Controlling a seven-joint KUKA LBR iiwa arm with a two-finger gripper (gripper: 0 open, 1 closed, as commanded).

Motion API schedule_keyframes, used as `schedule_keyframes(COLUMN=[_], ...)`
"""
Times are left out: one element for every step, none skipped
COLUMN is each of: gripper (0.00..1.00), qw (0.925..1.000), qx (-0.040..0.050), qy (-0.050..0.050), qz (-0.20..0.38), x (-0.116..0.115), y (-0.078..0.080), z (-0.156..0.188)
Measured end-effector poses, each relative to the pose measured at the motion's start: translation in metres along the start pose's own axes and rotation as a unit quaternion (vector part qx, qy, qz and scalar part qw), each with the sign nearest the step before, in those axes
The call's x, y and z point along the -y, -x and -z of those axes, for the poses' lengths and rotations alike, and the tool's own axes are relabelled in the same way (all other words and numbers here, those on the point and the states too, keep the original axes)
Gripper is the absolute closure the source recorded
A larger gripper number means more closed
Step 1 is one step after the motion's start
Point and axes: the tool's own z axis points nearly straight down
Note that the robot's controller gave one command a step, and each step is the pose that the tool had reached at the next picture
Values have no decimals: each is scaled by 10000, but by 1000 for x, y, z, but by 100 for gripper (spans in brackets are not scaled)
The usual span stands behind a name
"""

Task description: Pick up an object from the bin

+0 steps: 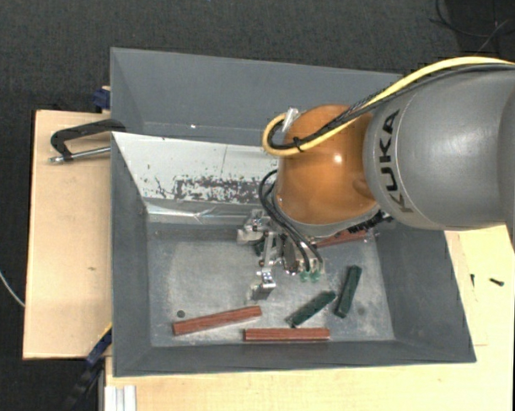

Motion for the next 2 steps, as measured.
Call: schedule_keyframes(gripper=[100,100], qw=[9999,9999], qx=[-56,-56], qy=[-29,-28], qz=[-92,-93], x=[-19,-19], y=[-6,-6], z=[-84,-84])
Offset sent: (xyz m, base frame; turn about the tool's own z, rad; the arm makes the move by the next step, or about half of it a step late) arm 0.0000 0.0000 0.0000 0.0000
